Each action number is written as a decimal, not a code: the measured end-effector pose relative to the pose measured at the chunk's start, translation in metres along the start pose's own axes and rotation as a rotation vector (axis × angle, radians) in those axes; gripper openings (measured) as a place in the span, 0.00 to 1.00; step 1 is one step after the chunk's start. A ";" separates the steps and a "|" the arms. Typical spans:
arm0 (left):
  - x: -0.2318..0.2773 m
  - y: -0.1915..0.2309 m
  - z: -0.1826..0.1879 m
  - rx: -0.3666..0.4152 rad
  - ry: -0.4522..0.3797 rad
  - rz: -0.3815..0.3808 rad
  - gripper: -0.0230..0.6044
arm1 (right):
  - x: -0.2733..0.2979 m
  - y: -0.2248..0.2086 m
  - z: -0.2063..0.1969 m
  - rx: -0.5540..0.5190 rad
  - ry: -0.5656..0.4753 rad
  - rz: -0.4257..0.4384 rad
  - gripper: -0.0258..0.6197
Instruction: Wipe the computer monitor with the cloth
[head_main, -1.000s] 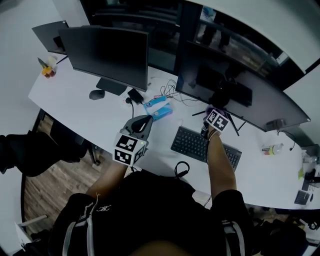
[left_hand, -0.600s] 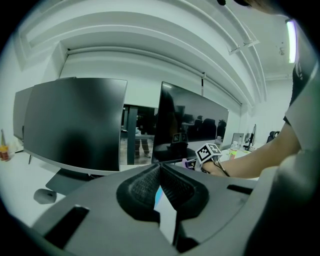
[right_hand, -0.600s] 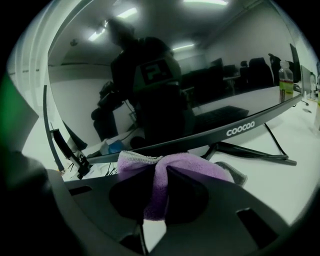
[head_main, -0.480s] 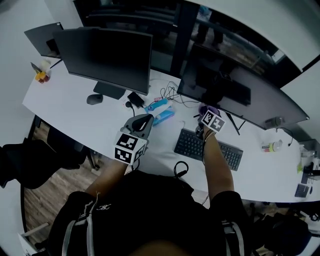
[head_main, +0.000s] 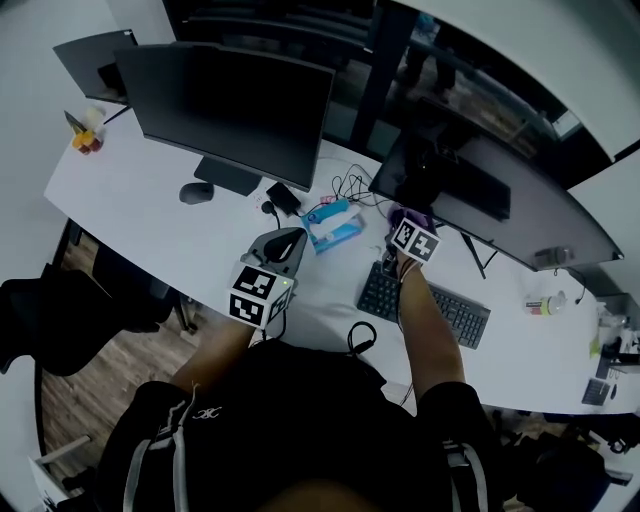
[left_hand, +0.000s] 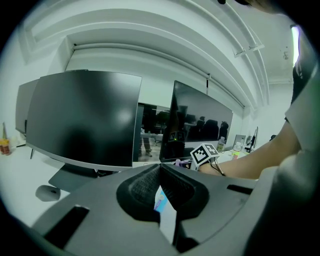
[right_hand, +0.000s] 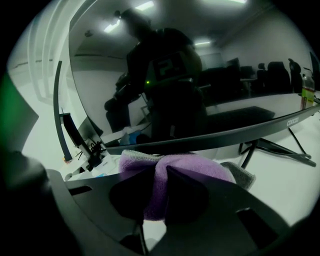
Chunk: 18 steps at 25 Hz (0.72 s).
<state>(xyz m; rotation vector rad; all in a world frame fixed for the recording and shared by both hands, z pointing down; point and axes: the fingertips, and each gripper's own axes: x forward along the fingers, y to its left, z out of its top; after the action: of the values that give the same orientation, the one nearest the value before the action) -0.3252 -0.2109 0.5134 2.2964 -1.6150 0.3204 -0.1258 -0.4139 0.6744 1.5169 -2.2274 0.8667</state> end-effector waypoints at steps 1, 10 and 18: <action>0.000 0.003 -0.001 -0.004 0.001 0.002 0.06 | 0.003 0.007 -0.002 -0.008 0.008 0.013 0.16; -0.008 0.024 -0.002 -0.007 -0.006 0.015 0.06 | 0.021 0.072 -0.004 -0.026 0.011 0.106 0.16; -0.012 0.038 -0.001 -0.005 -0.005 0.016 0.06 | 0.026 0.103 -0.005 -0.034 0.020 0.139 0.16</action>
<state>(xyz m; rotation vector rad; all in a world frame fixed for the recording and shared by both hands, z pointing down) -0.3646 -0.2120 0.5147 2.2832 -1.6360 0.3142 -0.2311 -0.4031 0.6608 1.3456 -2.3430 0.8756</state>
